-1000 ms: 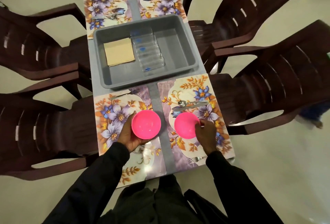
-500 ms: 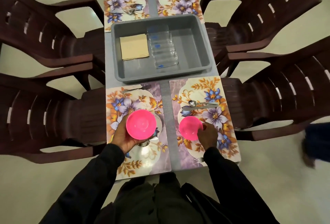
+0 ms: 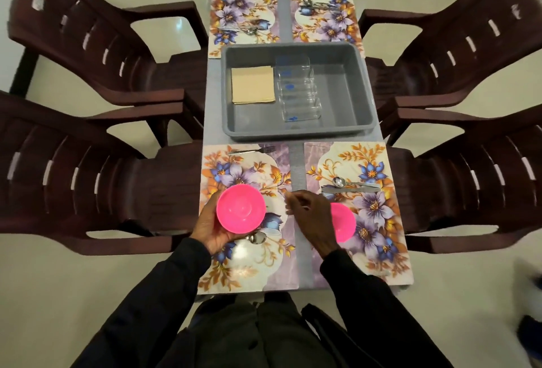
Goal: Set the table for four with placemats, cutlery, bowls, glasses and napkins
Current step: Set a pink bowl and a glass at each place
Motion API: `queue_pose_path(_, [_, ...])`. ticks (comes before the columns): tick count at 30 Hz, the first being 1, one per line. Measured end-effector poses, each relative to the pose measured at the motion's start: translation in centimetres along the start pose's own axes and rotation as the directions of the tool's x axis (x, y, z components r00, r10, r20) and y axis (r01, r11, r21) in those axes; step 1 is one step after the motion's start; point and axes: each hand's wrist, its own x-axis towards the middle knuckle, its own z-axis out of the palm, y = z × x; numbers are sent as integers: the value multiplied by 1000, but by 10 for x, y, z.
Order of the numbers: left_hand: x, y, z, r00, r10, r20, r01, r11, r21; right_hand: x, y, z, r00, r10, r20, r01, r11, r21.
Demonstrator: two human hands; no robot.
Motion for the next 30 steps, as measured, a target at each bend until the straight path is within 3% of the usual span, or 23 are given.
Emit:
queue_pose_path(4, [-11, 10, -15, 999, 37, -18, -36, 998, 59, -3, -35, 55, 991, -41, 129, 48, 997, -52])
queue_pose_path(9, [-26, 29, -47, 998, 44, -45, -40, 995, 96, -14, -47, 106, 982, -149, 116, 181, 918, -352])
queue_pose_path(15, [-45, 53, -83, 999, 28, -29, -25, 994, 109, -39, -72, 146, 964, -251, 86, 265, 882, -391])
queue_pose_path(22, [-58, 79, -106, 999, 16, -34, -13, 996, 86, -31, -91, 128, 991, -52, -120, 35, 990, -134])
queue_pose_path(30, [-59, 98, -117, 998, 49, -50, -51, 998, -39, 41, -11, 97, 930, 319, -183, -325, 946, -5])
